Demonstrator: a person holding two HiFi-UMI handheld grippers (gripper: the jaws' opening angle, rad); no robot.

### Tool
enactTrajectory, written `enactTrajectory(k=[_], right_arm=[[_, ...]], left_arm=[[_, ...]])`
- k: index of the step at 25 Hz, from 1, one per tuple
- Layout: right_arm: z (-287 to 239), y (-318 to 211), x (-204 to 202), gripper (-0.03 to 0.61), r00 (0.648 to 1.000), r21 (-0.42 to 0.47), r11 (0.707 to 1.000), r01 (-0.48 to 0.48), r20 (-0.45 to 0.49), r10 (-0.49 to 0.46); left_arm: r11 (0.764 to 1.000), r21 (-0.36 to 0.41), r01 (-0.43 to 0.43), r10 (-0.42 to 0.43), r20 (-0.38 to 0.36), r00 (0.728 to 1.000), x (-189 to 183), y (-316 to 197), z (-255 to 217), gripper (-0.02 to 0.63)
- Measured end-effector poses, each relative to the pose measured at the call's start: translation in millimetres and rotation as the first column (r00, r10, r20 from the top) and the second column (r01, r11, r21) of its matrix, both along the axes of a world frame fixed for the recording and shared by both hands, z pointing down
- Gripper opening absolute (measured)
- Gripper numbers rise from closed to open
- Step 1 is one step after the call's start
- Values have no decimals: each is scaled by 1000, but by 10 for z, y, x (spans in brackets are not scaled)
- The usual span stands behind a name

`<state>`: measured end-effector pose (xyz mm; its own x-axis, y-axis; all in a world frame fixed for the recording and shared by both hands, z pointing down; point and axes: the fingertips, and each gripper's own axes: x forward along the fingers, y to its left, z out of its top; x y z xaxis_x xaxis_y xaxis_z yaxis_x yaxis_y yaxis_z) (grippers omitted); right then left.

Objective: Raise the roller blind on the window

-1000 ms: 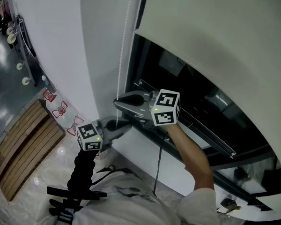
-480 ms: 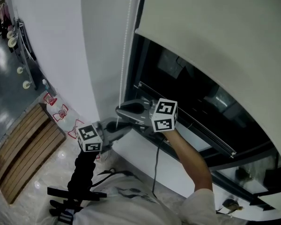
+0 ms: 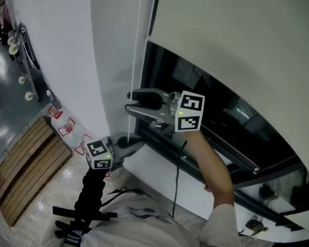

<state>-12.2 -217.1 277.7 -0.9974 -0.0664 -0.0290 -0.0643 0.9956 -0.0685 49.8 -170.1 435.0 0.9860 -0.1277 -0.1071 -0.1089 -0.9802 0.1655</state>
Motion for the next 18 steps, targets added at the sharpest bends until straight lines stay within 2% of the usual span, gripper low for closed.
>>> enactTrajectory(k=[5,10,18], right_arm=[[-760,-129,7,146,999,114,993,-10,44,5],[-1432,-239,68,144,995,189,981,-40,100,22],[-1984,-282,58,144,993,261,964,-53,117,23]], left_arm=[[1000,-8,0,0,-4,1000,9,0,-25,-2],[1000,-1,-7,7,-1,1000,14,16,-27,-2],[1000,-1,-4,4,-3,1000,8,22,-26,-2]])
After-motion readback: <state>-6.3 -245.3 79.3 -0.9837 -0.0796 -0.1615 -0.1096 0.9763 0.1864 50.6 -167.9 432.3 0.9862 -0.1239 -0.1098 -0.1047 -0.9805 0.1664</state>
